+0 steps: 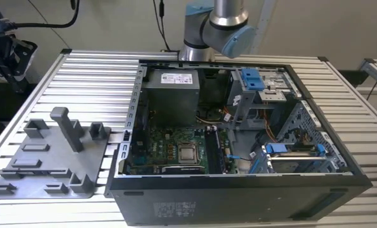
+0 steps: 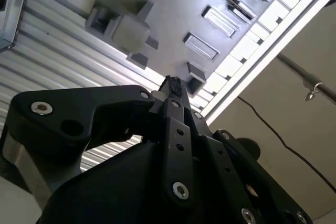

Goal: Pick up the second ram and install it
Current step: 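Reach for the second ram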

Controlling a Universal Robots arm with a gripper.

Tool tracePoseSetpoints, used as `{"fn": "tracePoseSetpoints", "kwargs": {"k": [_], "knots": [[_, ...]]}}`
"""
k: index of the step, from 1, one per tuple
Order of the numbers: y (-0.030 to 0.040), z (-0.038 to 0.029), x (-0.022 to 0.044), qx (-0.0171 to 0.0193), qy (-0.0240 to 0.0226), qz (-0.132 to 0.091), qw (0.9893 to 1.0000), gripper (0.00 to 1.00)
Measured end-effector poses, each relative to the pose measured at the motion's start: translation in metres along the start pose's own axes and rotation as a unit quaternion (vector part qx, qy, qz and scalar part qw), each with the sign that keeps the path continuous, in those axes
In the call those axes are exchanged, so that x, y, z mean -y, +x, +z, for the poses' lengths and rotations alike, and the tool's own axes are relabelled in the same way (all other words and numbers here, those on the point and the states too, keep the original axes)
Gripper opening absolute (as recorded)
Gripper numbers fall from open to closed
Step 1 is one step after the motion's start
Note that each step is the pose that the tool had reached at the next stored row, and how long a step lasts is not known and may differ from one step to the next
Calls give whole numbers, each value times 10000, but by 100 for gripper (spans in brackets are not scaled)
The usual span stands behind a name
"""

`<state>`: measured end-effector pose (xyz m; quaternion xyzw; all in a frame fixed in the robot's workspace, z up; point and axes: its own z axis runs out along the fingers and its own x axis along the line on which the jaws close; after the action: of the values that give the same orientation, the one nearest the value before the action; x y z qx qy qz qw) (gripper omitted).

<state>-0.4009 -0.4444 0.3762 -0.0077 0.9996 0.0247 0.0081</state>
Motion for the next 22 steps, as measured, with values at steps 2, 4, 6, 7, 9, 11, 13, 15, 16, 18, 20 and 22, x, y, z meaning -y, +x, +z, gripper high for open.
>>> {"fn": "tracePoseSetpoints", "kwargs": {"k": [2, 4, 6, 7, 9, 11, 13, 15, 16, 18, 20, 22], "knots": [[0, 4, 29, -2, 0, -25, 10000, 11], [1, 8, 59, -2, -1, -47, 10000, 11], [1, 11, 90, -3, -1, -70, 10000, 11], [1, 12, 105, -4, -1, -81, 10000, 11], [1, 14, 133, -6, -1, -105, 9999, 11], [1, 16, 162, -7, -2, -130, 9999, 11], [2, 18, 190, -8, -2, -154, 9999, 11], [2, 19, 219, -9, -3, -179, 9998, 11], [2, 20, 233, -10, -3, -191, 9998, 11], [2, 21, 261, -11, -3, -214, 9998, 11], [2, 22, 290, -12, -4, -237, 9997, 11], [3, 23, 322, -13, -4, -260, 9997, 11]]}}
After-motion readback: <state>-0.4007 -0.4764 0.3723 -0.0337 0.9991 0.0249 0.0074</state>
